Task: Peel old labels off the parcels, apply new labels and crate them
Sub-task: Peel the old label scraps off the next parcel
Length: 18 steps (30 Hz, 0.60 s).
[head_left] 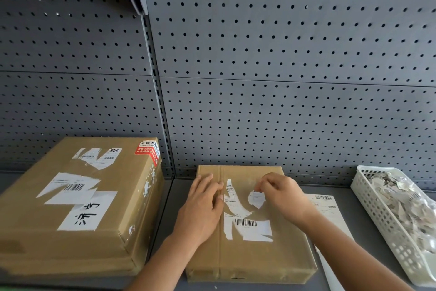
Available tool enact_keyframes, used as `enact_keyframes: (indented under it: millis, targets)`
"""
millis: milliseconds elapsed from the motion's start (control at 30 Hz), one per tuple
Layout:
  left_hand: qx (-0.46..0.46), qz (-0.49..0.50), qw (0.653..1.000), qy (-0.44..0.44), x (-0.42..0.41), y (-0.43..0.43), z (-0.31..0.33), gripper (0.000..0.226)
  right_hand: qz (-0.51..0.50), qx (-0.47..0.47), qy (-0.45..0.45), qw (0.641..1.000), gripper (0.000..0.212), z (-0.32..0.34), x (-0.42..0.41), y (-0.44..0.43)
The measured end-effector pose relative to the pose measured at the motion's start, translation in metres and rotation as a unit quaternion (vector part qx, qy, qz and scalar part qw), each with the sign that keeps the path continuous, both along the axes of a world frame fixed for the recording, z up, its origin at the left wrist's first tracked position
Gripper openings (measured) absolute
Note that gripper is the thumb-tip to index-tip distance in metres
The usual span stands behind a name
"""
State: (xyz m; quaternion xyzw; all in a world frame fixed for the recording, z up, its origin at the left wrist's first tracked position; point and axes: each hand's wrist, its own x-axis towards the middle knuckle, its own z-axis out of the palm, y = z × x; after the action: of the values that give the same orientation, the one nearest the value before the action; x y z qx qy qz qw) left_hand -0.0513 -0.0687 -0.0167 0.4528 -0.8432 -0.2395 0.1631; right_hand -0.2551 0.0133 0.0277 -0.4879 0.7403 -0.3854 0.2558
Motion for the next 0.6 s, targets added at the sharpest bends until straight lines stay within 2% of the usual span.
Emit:
enact_keyframes:
  millis: [133, 267, 367, 600]
  targets:
    - [-0.001, -0.002, 1.000, 0.001, -0.001, 0.001, 0.001, 0.038, 0.059, 0.005, 0.089, 0.994, 0.013, -0.008, 0.008, -0.020]
    - [0.000, -0.002, 1.000, 0.001, -0.001, 0.001, 0.001, 0.038, 0.074, 0.031, 0.167, 0.983, 0.025, -0.012, 0.015, -0.036]
    - [-0.002, -0.001, 1.000, 0.006, -0.001, 0.000, 0.001, 0.037, 0.077, 0.053, 0.227, 0.969, 0.024, -0.012, 0.019, -0.045]
    - [-0.006, 0.000, 1.000, 0.011, -0.001, 0.000, 0.001, 0.037, 0.083, 0.058, 0.285, 0.953, 0.027, -0.016, 0.026, -0.060]
